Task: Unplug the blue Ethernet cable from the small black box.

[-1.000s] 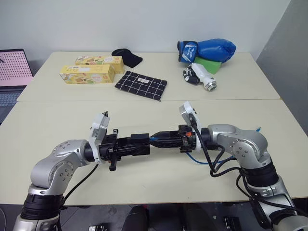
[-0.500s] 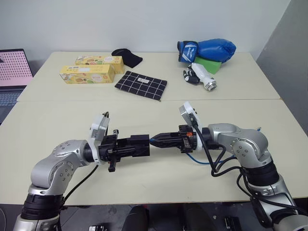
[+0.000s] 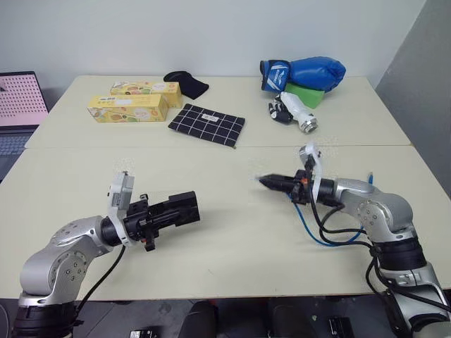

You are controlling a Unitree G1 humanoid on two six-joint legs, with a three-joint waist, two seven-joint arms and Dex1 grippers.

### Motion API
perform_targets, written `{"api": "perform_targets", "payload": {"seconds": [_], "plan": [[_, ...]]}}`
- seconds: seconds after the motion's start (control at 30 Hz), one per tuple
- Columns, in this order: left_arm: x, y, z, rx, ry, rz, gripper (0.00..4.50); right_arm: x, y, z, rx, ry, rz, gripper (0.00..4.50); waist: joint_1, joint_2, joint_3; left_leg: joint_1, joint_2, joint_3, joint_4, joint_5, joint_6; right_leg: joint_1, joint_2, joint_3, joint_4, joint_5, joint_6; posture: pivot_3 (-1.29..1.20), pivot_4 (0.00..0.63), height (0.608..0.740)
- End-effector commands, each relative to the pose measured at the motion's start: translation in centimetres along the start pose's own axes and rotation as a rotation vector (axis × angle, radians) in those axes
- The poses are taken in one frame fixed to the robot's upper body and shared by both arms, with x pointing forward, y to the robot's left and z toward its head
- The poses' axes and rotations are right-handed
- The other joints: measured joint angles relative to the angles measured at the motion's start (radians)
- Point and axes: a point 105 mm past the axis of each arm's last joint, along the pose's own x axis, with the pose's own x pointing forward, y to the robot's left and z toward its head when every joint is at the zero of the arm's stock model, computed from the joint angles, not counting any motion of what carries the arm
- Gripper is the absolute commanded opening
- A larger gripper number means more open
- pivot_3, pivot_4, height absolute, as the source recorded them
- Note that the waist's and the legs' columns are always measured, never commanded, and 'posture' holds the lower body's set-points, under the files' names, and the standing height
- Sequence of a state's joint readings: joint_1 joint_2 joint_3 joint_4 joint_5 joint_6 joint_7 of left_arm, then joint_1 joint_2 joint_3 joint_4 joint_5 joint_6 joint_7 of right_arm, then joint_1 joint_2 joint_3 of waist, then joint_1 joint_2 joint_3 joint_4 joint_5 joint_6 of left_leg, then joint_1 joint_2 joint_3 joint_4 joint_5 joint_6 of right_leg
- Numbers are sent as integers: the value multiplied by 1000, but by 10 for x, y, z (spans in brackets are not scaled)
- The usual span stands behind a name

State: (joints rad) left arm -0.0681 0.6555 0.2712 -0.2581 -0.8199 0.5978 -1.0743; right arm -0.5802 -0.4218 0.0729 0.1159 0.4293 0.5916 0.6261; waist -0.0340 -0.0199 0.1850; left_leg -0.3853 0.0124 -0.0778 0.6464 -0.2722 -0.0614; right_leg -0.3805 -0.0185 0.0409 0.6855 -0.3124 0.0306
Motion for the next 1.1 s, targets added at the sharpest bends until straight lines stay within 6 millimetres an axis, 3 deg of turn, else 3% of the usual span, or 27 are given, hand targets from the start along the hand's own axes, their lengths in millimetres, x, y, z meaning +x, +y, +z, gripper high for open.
{"api": "perform_targets", "payload": {"seconds": [0.03, 0.13, 0.2, 0.27, 0.37, 0.47, 0.6, 0.8, 0.93, 1.1], "plan": [[6, 7, 12, 49, -33, 67, 793, 8, -34, -11, -180, 21, -217, 39, 1, 0, 0, 0, 0, 0, 0, 0, 0, 0, 0, 0, 0, 0, 0, 0, 150, 740], [12, 15, 15, 52, -50, 126, 793, 12, -47, -30, -224, 78, -293, 39, 1, 0, 0, -1, 0, 0, 0, 0, 0, -1, 0, 0, 0, 0, 0, 0, 150, 740], [13, 17, 17, 55, -54, 143, 793, 11, -46, -33, -217, 79, -271, 750, 0, 0, 0, -1, 0, 1, 0, 0, 0, -1, 0, 0, 0, 0, 0, 0, 150, 740], [14, 20, 18, 58, -60, 172, 793, 9, -45, -30, -225, 68, -255, 1128, -1, 0, 0, -1, 1, 1, 0, 0, 0, -1, 0, 1, 0, 0, 0, 0, 150, 740], [12, 32, 25, 83, -101, 275, 793, -1, -41, -14, -239, 19, -203, 1856, 1, 0, 0, -1, 1, 1, 0, 0, 0, -1, 0, 1, 0, 0, 0, 0, 150, 740], [5, 56, 20, 101, -54, 444, 793, -12, -15, 17, -312, -80, -55, 2659, 2, 0, 0, -1, 1, 0, 0, 0, 0, -1, 0, 0, 0, 0, 0, 0, 150, 740], [-13, 80, 24, 220, -102, 633, 793, -19, 38, 47, -399, -153, 187, 2659, -2, 0, 0, -1, 1, 0, 0, 0, 0, -1, 0, 0, 0, 0, 0, 0, 150, 740], [-36, 113, 24, 412, -171, 914, 793, -3, 104, 57, -471, -145, 441, 2659, 1, 0, 0, -1, 1, -2, 0, 0, 0, -1, 0, -1, 0, 0, 0, 0, 150, 740], [-46, 134, 8, 447, -171, 1041, 793, 11, 126, 55, -497, -112, 534, 2659, 5, 0, 0, -1, 0, -1, 1, 0, 0, 0, -2, -1, -1, 0, 0, 0, 150, 740], [-46, 146, -5, 468, -177, 1077, 793, 18, 131, 52, -522, -87, 556, 2659, 8, -1, -1, -5, -1, -2, 2, 0, 0, -1, -2, -3, -3, 1, 1, 0, 150, 740]]}}
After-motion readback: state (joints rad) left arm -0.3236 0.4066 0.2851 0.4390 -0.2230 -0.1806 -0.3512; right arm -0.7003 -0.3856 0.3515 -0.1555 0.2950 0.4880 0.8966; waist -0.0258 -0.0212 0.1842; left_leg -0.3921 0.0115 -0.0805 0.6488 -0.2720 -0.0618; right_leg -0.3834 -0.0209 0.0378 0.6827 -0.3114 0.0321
